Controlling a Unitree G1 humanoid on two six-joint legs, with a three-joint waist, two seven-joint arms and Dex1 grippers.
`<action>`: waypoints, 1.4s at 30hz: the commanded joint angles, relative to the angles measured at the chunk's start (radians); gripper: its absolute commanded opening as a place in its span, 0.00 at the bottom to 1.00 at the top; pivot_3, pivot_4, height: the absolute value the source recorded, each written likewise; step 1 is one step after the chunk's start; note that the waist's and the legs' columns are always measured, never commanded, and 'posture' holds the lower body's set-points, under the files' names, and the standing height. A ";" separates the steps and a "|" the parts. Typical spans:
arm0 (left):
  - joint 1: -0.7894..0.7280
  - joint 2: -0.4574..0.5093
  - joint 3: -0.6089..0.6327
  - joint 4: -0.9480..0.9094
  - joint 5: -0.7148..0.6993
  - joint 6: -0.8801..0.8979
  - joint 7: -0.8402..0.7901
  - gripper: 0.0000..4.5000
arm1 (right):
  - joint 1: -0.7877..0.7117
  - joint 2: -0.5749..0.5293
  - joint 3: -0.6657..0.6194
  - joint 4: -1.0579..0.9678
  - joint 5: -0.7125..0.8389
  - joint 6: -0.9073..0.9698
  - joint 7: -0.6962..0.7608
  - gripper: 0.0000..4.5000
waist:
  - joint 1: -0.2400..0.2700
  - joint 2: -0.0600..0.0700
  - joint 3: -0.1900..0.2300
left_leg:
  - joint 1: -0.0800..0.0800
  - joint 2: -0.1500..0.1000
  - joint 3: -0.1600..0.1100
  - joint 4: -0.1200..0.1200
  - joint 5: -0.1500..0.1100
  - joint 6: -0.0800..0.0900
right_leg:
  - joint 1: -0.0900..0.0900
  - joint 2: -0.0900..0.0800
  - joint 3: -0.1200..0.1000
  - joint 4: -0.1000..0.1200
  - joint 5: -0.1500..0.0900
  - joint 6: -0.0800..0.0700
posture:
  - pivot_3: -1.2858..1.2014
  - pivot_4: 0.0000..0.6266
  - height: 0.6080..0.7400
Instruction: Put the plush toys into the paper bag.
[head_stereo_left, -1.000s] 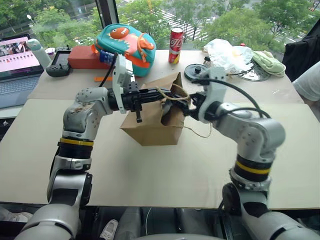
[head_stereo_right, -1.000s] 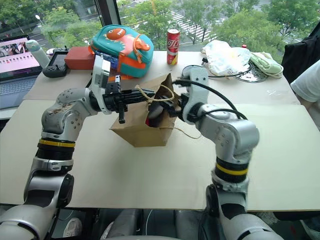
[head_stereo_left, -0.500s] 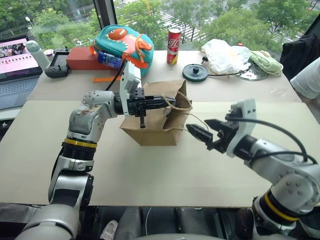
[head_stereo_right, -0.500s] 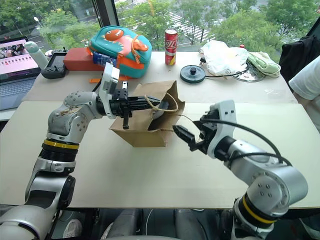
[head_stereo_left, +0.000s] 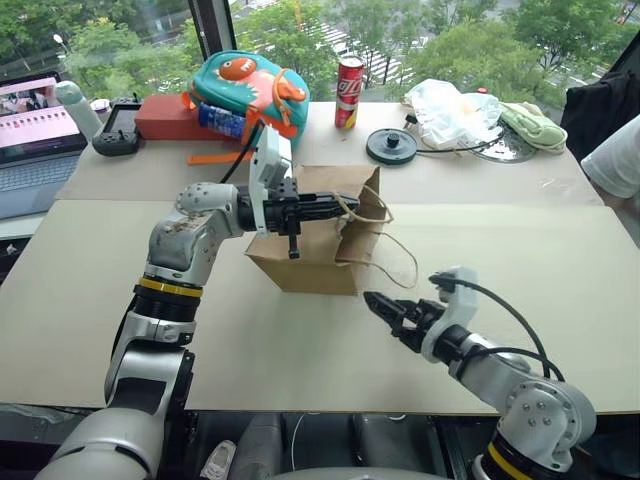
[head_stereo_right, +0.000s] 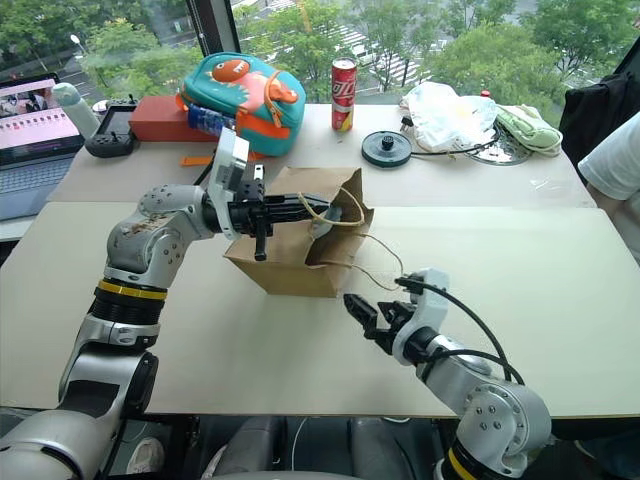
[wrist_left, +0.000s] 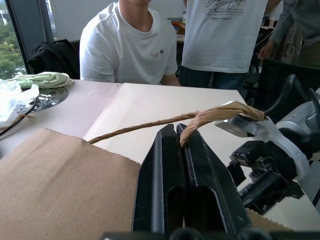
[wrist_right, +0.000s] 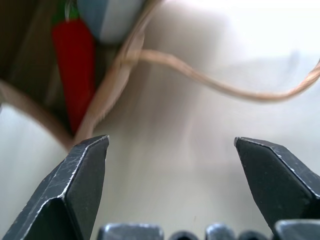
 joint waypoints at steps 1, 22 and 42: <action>-0.018 0.001 0.009 -0.009 0.004 -0.023 -0.003 0.00 | -0.066 0.194 -0.020 0.050 0.119 -0.116 -0.077 0.99 | -0.002 0.000 0.000 | 0.000 0.000 0.000 0.000 0.000 0.000 | 0.000 0.000 0.000 0.000 0.000 0.000 | 0.52 0.24 0.99; -0.023 0.003 0.011 0.006 0.011 -0.033 0.002 0.00 | 0.072 -0.006 0.248 0.036 0.914 -0.474 -0.635 0.99 | -0.015 0.000 0.000 | -0.002 0.000 0.000 -0.001 0.000 0.000 | 0.000 0.000 0.001 -0.004 0.001 -0.001 | 0.52 0.24 0.99; -0.026 0.008 0.014 0.000 0.018 -0.026 0.004 0.00 | 0.003 -0.062 0.354 0.313 0.736 -0.776 -0.584 0.99 | -0.020 0.000 0.000 | -0.002 0.000 -0.001 -0.001 0.000 0.000 | 0.001 0.000 0.001 -0.005 0.000 -0.001 | 0.52 0.24 0.99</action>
